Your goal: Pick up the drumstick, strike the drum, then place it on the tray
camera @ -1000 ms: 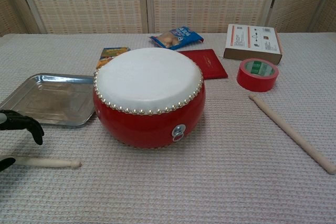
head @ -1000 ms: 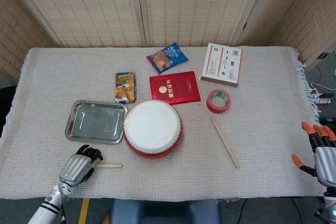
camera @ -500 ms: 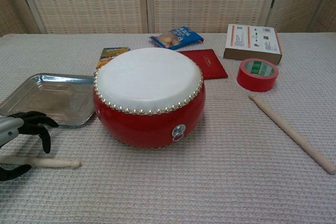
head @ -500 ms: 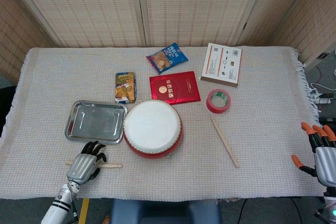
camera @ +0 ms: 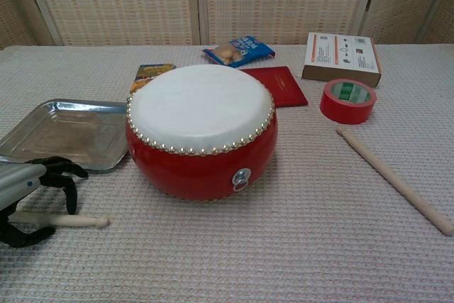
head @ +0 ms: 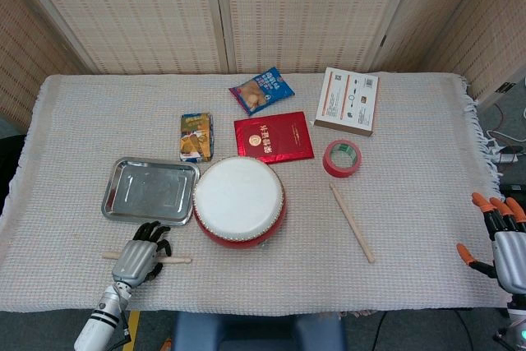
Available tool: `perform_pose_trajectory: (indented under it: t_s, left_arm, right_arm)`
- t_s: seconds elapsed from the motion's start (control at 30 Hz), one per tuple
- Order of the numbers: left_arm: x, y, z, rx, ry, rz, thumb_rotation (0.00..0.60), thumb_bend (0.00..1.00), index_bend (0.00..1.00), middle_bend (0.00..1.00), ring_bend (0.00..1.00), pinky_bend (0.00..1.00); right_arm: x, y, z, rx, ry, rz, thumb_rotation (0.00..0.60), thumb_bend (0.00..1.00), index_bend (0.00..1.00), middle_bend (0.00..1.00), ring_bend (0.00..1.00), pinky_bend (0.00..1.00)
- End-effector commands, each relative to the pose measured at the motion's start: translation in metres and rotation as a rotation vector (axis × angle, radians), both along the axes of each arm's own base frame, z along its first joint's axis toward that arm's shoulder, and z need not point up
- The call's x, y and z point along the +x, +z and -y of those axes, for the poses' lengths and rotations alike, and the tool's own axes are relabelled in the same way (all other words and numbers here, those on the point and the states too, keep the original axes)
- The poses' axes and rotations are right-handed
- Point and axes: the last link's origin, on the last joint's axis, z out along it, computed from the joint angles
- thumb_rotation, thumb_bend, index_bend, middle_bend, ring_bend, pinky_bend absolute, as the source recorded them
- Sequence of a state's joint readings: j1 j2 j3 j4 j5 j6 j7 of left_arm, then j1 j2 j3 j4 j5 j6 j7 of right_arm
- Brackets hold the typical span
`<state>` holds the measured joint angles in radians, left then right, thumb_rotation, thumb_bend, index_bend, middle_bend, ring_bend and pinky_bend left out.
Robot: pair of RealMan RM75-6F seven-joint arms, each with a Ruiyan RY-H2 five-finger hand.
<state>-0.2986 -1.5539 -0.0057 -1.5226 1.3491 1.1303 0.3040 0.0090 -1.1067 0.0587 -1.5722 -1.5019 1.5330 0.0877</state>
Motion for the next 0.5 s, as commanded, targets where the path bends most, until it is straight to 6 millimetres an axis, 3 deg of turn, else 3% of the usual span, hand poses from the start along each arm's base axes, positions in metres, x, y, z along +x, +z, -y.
perform_pose_trajectory:
  t_s: [0.03, 0.5]
  left_arm:
    - [-0.0001, -0.0003, -0.0001, -0.003, 0.005, 0.006, 0.6, 0.31, 0.51, 0.13, 0.0, 0.0]
    - [0.0019, 0.0036, 0.0014, 0.014, 0.037, 0.106, 0.6, 0.35, 0.55, 0.16, 0.0, 0.0]
  right_arm:
    - [-0.0005, -0.0001, 0.0, 0.001, -0.003, 0.001, 0.6, 0.25, 0.07, 0.17, 0.0, 0.01]
    - [0.0, -0.0004, 0.0018, 0.007, -0.002, 0.003, 0.6, 0.25, 0.07, 0.17, 0.0, 0.01]
